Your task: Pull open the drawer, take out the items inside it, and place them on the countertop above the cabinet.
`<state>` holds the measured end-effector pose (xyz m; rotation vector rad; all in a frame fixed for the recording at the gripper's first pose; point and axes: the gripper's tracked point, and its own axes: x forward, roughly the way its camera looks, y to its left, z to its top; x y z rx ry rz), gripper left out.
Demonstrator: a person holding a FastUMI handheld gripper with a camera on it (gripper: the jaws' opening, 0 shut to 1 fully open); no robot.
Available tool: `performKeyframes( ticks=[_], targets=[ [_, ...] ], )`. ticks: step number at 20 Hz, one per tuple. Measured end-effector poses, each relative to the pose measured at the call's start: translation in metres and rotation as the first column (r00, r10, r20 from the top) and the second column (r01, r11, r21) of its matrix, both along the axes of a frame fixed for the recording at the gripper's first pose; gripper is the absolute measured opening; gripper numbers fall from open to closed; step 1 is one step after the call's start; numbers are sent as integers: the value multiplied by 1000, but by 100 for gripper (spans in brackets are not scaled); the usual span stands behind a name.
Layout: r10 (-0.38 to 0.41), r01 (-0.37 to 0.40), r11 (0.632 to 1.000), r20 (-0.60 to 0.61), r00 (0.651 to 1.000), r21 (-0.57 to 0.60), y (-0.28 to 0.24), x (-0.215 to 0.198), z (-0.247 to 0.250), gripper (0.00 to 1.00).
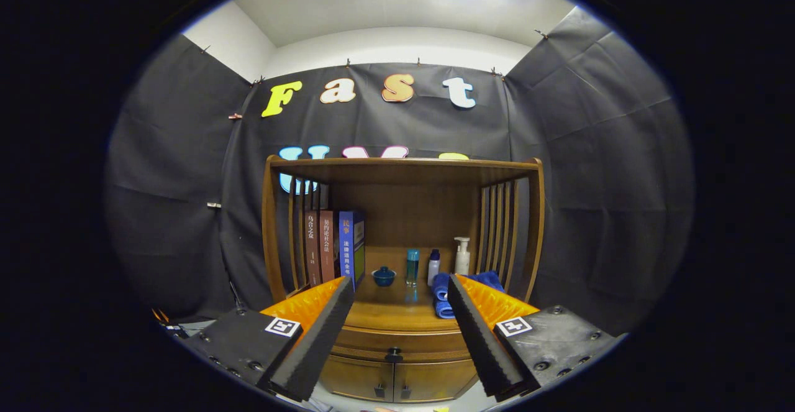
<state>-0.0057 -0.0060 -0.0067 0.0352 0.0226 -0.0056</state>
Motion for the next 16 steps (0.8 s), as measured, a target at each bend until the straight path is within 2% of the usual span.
performKeyframes(
  ticks=[8,16],
  targets=[
    [2,-2,1000,-20,1000,-6,0,3,-11,99],
    [-14,15,1000,-103,995,9,-3,21,-57,99]
  ],
)
